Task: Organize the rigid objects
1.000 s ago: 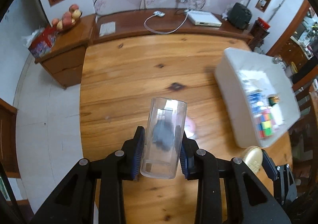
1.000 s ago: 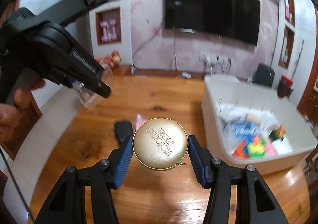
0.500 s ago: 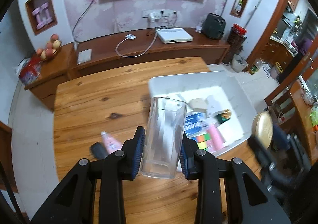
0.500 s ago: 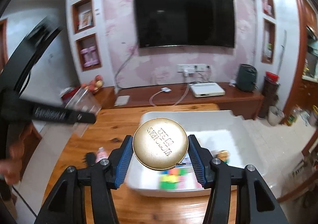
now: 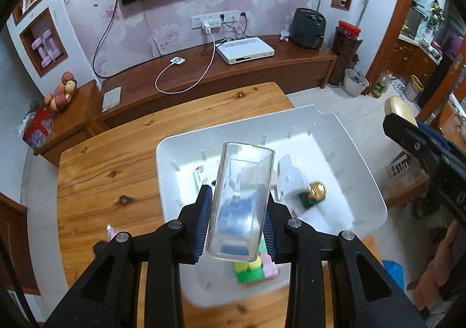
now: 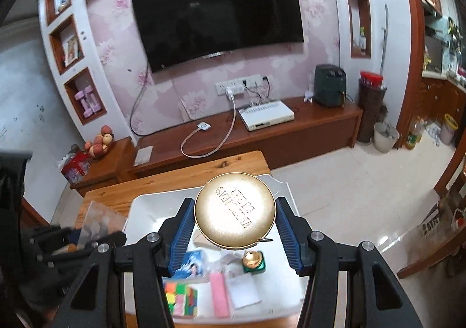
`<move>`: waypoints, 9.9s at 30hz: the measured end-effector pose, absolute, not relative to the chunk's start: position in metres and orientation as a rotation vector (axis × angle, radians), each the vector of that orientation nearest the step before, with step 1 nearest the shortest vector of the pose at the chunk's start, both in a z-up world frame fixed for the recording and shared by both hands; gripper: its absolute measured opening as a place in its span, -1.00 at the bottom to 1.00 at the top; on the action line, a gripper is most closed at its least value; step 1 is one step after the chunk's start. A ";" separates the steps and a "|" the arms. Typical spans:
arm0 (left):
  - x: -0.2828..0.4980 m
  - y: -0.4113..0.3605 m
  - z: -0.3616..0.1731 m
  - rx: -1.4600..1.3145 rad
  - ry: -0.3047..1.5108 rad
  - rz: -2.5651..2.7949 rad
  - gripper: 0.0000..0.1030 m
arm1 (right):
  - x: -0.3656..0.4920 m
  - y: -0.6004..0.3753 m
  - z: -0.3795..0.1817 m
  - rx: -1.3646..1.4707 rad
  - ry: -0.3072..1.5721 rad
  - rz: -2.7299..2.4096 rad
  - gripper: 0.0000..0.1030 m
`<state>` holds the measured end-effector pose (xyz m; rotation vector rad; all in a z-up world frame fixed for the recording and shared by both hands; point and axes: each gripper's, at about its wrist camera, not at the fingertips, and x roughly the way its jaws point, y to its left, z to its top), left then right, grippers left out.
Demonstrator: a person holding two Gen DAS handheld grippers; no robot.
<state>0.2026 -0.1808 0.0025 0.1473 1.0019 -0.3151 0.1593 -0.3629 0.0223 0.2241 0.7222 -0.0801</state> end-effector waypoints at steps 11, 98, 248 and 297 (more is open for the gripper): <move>0.265 -0.213 -0.070 0.105 1.116 -0.245 -0.33 | 0.238 -0.373 -0.056 0.229 0.965 -0.070 0.08; 0.181 0.057 -0.113 0.432 1.146 -0.495 0.90 | 0.182 -0.028 -0.068 -0.154 1.022 0.329 0.40; 0.044 -0.083 0.017 0.048 0.888 -0.028 0.91 | 0.012 -0.259 0.014 0.078 0.746 0.105 0.35; -0.038 -0.037 0.021 -0.019 0.896 0.051 0.91 | -0.072 -0.219 0.040 0.078 0.723 0.122 0.59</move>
